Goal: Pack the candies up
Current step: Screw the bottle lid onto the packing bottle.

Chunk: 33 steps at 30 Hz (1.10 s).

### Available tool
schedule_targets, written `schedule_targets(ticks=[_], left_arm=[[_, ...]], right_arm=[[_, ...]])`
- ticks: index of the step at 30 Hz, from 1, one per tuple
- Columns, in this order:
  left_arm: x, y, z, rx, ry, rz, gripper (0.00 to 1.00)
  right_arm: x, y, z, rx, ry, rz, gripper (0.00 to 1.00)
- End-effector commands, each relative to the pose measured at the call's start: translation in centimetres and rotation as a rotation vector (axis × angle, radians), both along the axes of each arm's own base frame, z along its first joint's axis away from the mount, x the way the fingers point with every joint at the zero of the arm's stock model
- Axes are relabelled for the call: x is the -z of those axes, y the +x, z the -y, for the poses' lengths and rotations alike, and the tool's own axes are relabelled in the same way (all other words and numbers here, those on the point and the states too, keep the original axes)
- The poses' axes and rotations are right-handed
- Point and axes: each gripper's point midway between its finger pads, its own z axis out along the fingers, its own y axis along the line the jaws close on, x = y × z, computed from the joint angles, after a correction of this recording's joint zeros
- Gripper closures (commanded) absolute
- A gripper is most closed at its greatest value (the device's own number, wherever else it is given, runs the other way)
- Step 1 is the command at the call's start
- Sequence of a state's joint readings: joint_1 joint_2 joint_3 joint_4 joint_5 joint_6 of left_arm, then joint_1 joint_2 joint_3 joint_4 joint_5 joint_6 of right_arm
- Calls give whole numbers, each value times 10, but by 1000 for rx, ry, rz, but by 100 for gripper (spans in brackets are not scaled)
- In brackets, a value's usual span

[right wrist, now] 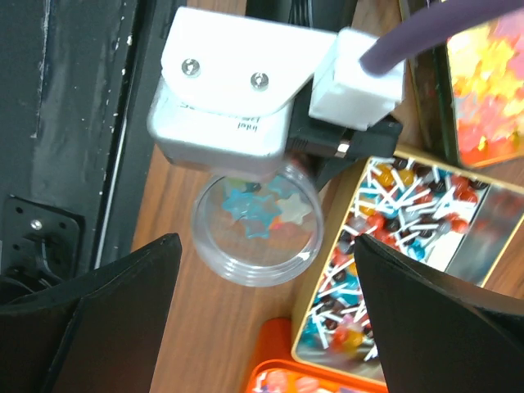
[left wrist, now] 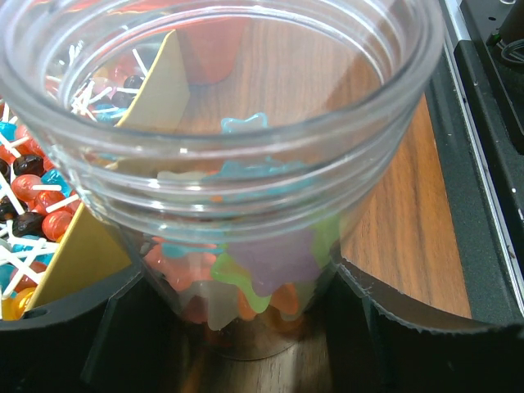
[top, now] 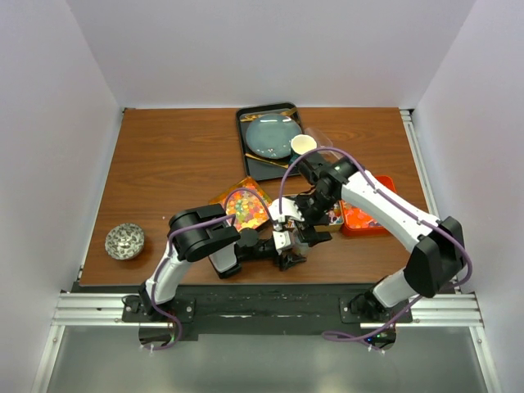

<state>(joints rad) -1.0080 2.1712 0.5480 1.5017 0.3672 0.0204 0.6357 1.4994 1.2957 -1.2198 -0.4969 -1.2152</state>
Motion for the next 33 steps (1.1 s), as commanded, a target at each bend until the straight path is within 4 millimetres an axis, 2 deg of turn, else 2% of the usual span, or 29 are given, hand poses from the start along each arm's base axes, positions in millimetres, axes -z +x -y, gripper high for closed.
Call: schedule_targets(ticks=[1, 7, 13, 25, 33], left_arm=[[54, -2, -23, -28, 164, -50, 100], [55, -2, -23, -31, 165, -55, 100], [57, 0, -24, -38, 165, -63, 100], [58, 5, -24, -54, 160, -79, 100], [59, 9, -27, -64, 160, -86, 100]], right_arm=[[-14, -11, -7, -107, 50, -30, 10], [-8, -26, 2, -183, 2, -84, 10], [-3, -28, 3, -160, -20, -115, 11], [6, -34, 31, -84, -119, -86, 13], [16, -47, 50, -32, -172, -101, 13]])
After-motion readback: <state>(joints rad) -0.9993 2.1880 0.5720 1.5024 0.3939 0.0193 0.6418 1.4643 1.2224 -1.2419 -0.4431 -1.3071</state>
